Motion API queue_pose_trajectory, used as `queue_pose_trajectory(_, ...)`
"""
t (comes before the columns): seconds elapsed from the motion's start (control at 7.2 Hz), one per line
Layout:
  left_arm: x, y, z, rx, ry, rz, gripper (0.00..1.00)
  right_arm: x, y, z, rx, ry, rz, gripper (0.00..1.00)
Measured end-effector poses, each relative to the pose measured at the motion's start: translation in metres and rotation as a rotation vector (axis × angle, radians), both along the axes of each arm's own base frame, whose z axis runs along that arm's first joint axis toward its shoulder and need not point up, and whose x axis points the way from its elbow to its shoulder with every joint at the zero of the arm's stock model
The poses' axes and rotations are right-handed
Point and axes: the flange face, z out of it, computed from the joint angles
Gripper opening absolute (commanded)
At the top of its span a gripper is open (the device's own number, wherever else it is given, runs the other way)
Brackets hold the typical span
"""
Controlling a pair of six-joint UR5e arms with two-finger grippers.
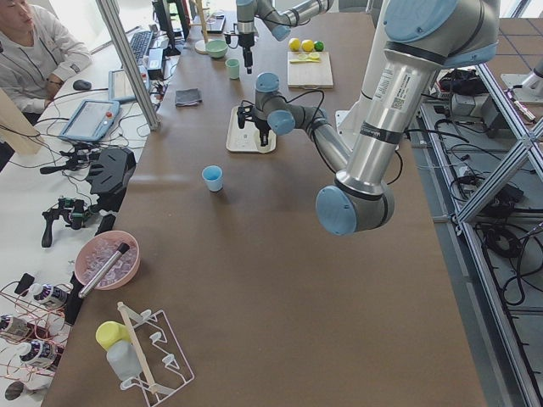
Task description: Place all cups on tray
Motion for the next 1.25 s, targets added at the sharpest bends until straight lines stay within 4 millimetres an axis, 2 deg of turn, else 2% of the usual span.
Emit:
queue_pose_trajectory(0.28, 0.039, -0.018, -0.030, -0.023, 0.001, -0.038, 0.00, 0.056, -0.045, 0.066, 0.028, 0.067, -0.006, 1.00)
queue_pose_trajectory(0.42, 0.057, -0.020, -0.039, -0.025, -0.005, -0.051, 0.09, 0.070, -0.060, 0.095, 0.025, 0.098, -0.014, 1.00)
queue_pose_trajectory(0.56, 0.072, -0.018, -0.043, -0.018, -0.015, -0.058, 0.68, 0.076, -0.068, 0.117, 0.008, 0.121, -0.017, 1.00)
queue_pose_trajectory(0.69, 0.083, -0.018, -0.045, -0.013, -0.023, -0.060, 0.97, 0.077, -0.072, 0.134, -0.012, 0.139, -0.018, 1.00)
queue_pose_trajectory(0.83, 0.089, -0.019, -0.048, -0.007, -0.028, -0.064, 0.97, 0.077, -0.075, 0.150, -0.032, 0.158, -0.015, 0.97)
queue_pose_trajectory(0.97, 0.092, -0.019, -0.051, -0.001, -0.030, -0.070, 0.97, 0.077, -0.078, 0.163, -0.050, 0.178, -0.006, 0.79)
queue_pose_trajectory(1.11, 0.092, -0.020, -0.053, 0.003, -0.030, -0.073, 0.97, 0.076, -0.080, 0.167, -0.071, 0.188, 0.008, 0.39)
queue_pose_trajectory(1.25, 0.092, -0.020, -0.053, 0.004, -0.030, -0.075, 0.97, 0.074, -0.081, 0.169, -0.091, 0.192, 0.020, 0.07)
